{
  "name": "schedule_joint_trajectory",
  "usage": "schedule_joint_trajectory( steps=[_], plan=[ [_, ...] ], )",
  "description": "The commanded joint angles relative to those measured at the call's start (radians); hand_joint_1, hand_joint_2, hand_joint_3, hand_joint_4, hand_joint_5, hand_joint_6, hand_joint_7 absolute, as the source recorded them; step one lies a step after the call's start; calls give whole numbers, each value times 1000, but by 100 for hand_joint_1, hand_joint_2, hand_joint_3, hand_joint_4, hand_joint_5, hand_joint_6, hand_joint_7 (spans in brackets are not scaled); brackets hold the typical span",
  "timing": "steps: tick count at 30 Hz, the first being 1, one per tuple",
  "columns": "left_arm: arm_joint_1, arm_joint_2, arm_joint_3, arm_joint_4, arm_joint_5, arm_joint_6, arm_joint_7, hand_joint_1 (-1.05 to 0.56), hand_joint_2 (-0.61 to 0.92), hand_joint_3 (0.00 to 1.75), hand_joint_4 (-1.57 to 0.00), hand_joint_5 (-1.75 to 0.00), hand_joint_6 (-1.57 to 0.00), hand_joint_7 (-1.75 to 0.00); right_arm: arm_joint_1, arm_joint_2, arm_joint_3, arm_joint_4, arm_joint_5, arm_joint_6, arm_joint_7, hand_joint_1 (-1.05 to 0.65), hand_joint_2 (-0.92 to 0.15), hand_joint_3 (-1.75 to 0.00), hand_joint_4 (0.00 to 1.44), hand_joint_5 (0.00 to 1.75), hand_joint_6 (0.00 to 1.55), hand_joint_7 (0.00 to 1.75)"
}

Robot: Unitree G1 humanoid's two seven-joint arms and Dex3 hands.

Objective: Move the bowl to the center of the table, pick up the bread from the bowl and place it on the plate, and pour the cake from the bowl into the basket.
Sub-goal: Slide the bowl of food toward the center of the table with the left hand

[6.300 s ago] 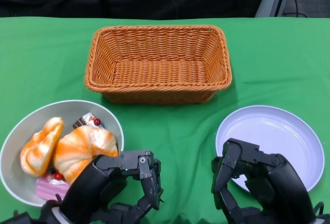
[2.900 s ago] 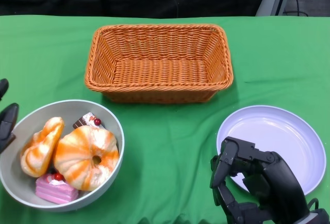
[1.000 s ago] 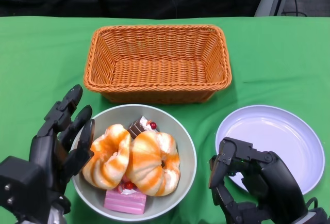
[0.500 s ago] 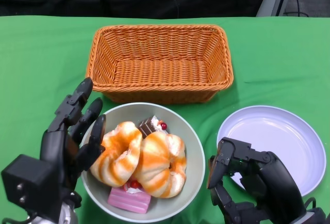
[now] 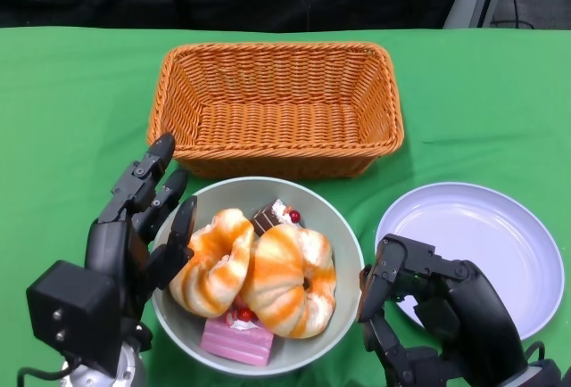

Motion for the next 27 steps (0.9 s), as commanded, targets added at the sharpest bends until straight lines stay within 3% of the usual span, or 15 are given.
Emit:
schedule_joint_trajectory(
  steps=[1,14,22,27],
  plan=[
    [-23,6,-2,38,-5,-34,-15,-58,92,59,-43,-1,-38,-1,-2,-2,-2,2,-2,-2,-8,-20,-36,-138,88,175,70,163],
    [-59,30,18,85,-34,-81,-54,-55,92,50,-49,-3,-45,-3,-3,-2,-4,3,5,3,-8,-20,-36,-137,88,175,69,164],
    [-94,76,59,112,24,-196,15,-56,92,18,-84,-14,-81,-9,-4,-5,-9,7,13,2,-5,-19,-36,-138,88,175,69,163],
    [-103,99,67,98,11,-191,4,-46,92,13,-97,-18,-94,-9,-7,-11,-11,9,10,-3,-2,-19,-37,-137,87,175,68,163]
  ],
)
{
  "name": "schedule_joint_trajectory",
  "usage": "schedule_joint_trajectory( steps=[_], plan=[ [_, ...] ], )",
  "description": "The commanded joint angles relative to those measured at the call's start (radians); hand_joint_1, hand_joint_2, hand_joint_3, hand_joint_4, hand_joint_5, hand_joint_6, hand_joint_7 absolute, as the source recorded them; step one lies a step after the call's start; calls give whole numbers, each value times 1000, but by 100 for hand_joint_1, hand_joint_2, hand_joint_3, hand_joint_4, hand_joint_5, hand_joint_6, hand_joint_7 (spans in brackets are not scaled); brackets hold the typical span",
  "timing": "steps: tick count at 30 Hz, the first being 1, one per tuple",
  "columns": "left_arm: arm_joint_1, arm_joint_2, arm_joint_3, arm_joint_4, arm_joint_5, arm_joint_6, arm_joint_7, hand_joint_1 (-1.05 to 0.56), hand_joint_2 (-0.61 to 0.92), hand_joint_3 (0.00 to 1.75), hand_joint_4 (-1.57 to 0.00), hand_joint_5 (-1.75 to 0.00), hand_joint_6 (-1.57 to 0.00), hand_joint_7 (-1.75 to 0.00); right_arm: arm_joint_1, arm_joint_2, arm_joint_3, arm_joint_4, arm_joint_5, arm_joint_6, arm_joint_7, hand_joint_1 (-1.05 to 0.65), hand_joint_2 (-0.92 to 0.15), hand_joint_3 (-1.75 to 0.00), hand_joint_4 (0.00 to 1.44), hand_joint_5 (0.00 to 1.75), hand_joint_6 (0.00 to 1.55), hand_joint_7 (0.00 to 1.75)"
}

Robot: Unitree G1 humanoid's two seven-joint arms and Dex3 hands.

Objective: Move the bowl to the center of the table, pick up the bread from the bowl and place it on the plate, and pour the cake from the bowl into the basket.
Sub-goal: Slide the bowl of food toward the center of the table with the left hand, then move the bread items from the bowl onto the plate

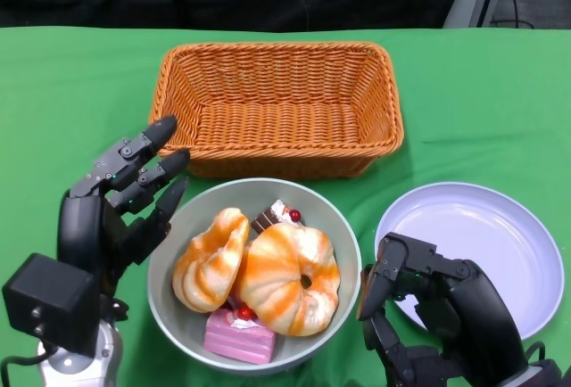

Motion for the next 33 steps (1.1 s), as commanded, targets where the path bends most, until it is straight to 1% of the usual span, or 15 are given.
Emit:
schedule_joint_trajectory(
  steps=[1,2,3,7,11,12,15,16,17,18,21,25,29,31,33],
  plan=[
    [-10,24,10,-11,-11,-7,0,-46,92,13,-98,-18,-95,-9,-7,-11,-9,9,9,-5,4,-19,-37,-136,87,175,68,163],
    [-14,38,13,-16,-16,-10,-10,-46,92,13,-98,-18,-95,-8,-8,-12,-9,10,12,-6,7,-19,-37,-136,87,175,68,163],
    [-19,51,17,-21,-20,-15,-19,-38,92,14,-103,-20,-98,-9,-8,-12,-9,9,14,-4,8,-18,-37,-136,87,175,68,162],
    [-36,88,30,-12,-74,-26,-83,-25,92,19,-112,-25,-105,-9,-6,-12,-13,6,23,-5,13,-17,-37,-135,86,175,68,162],
    [-63,114,40,37,-124,-69,-158,-16,92,26,-120,-37,-120,-12,-3,-15,-21,-5,16,0,4,-16,-36,-137,86,175,68,160],
    [-72,119,44,51,-124,-81,-164,-16,92,28,-120,-44,-123,-12,-2,-16,-23,-8,19,2,4,-15,-35,-138,86,175,69,159],
    [-104,139,53,112,-102,-123,-159,-13,92,34,-98,-105,-127,-15,-3,-23,-35,-15,23,3,2,-15,-34,-139,85,175,68,157],
    [-116,148,55,139,-98,-136,-164,-12,92,37,-92,-121,-126,-20,-4,-25,-39,-18,15,2,-2,-16,-35,-138,85,175,68,155],
    [-125,154,56,159,-96,-146,-169,-11,92,39,-88,-129,-120,-32,-4,-26,-43,-20,10,2,-5,-17,-36,-136,85,175,69,154],
    [-131,157,56,174,-97,-154,-174,-11,92,41,-86,-134,-107,-57,-4,-26,-45,-21,6,2,-6,-17,-37,-135,84,175,69,153],
    [-154,171,62,217,-137,-136,-233,-7,92,45,-84,-142,-92,-96,-5,-36,-52,-23,17,0,3,-15,-38,-133,84,174,70,151],
    [-178,178,74,262,-166,-128,-282,-6,91,49,-83,-150,-84,-117,-7,-42,-59,-22,35,-2,9,-15,-39,-132,83,174,71,148],
    [-195,173,88,293,-188,-93,-299,-9,87,54,-84,-154,-83,-125,-14,-50,-73,-27,30,-8,6,-16,-39,-129,85,174,72,148],
    [-202,169,94,313,-188,-92,-292,-8,81,65,-84,-157,-81,-128,-16,-57,-77,-42,19,0,5,-19,-45,-118,83,172,70,146],
    [-209,164,102,337,-189,-92,-290,-8,76,73,-83,-160,-80,-131,-21,-76,-82,-79,-10,29,1,-21,-48,-110,81,166,70,138]
  ],
)
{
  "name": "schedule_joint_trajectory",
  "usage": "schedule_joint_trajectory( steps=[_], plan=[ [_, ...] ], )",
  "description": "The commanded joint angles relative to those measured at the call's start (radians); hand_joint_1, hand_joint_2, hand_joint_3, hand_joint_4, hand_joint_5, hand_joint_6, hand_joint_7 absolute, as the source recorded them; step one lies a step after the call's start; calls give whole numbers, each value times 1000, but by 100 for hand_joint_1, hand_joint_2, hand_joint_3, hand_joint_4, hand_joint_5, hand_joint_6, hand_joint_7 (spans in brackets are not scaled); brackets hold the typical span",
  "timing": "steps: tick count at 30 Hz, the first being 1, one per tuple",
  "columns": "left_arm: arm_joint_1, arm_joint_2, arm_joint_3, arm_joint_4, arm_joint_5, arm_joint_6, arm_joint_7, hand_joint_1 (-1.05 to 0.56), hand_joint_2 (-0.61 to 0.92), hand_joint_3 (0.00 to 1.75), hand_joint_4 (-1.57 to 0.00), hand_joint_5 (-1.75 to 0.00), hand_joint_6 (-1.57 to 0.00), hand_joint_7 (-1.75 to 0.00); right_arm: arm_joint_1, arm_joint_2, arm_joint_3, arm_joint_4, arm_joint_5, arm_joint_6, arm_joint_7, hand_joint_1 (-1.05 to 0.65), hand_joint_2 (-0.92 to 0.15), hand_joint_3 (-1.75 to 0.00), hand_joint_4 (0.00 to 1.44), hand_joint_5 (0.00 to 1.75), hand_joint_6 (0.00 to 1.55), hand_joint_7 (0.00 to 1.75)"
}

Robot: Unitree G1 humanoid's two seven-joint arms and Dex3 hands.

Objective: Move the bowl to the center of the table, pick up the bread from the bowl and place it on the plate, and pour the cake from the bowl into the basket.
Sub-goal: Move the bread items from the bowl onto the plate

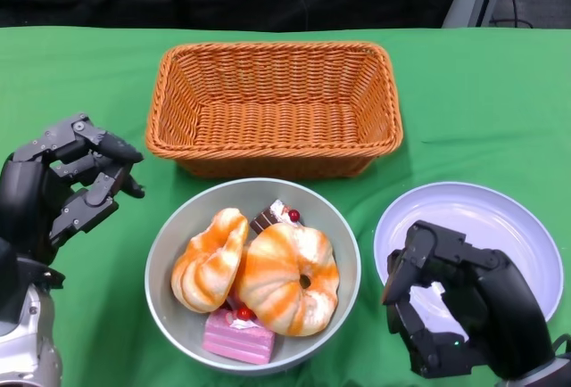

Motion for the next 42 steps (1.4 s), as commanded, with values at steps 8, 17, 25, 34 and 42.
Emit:
schedule_joint_trajectory(
  steps=[8,17,25,34,42],
  plan=[
    [-38,-14,22,73,6,-21,16,-10,71,82,-81,-163,-78,-129,-67,-139,-18,-296,-209,243,-16,-32,-88,-12,66,100,72,52],
    [-39,-25,25,79,23,-38,12,-11,74,77,-81,-164,-78,-131,-152,-245,22,-542,-445,507,58,-72,-92,-3,55,36,53,2],
    [-48,-23,27,96,29,-47,16,-11,75,75,-82,-163,-77,-130,-212,-263,111,-689,-612,741,161,-87,-92,-4,47,23,42,0],
    [-56,-17,25,107,57,-40,58,-10,77,75,-79,-166,-76,-130,-281,-202,289,-723,-853,900,228,-96,-92,-11,50,17,45,1],
    [-60,-14,19,112,96,-46,109,-13,78,71,-77,-165,-76,-126,-336,-157,365,-609,-911,890,217,-93,-92,-16,55,14,45,1]
  ],
)
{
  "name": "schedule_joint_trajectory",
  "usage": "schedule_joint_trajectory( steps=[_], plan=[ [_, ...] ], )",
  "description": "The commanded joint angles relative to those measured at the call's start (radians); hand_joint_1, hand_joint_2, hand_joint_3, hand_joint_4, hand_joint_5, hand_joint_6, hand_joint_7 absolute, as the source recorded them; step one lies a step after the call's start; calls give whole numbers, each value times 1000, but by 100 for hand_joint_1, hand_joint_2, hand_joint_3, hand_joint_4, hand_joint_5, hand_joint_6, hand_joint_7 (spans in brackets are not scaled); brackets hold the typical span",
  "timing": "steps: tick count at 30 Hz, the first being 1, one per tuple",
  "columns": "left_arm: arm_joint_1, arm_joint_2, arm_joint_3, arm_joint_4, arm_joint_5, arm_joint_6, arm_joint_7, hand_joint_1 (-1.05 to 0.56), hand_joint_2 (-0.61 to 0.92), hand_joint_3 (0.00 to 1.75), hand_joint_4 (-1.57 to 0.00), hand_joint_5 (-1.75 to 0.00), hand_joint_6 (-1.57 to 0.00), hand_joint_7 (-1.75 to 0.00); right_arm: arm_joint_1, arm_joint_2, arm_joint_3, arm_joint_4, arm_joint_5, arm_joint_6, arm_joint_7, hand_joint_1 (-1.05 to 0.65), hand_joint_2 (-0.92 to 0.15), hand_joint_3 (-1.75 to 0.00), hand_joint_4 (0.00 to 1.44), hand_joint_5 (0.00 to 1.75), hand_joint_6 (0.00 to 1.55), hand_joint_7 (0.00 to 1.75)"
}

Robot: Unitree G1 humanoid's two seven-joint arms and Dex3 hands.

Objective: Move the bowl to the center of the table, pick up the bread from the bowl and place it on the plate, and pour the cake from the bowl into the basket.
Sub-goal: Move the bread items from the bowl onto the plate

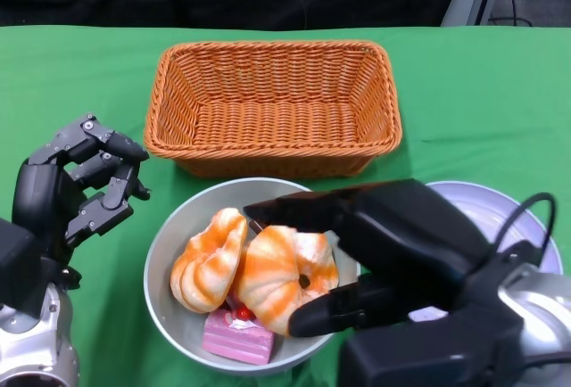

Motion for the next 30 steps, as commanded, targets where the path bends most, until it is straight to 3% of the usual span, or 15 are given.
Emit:
schedule_joint_trajectory(
  steps=[1,11,18,30],
  plan=[
    [-7,22,-5,5,40,-20,58,-14,78,71,-78,-165,-76,-126,-43,1,26,63,-34,-14,-5,-93,-92,-17,54,13,45,0],
    [0,10,-6,-23,38,-14,85,-13,78,72,-74,-171,-74,-130,-116,-10,119,228,-207,-50,8,-100,-92,-24,44,3,43,0],
    [-3,9,-4,-21,35,-18,90,-13,77,75,-76,-170,-74,-133,-134,-22,132,294,-247,-95,12,-101,-92,-26,38,0,44,1],
    [-3,9,-12,-11,30,-27,78,-13,75,77,-75,-171,-74,-132,-110,-37,147,324,-327,-176,-74,-105,-92,-26,29,0,39,0]
  ],
)
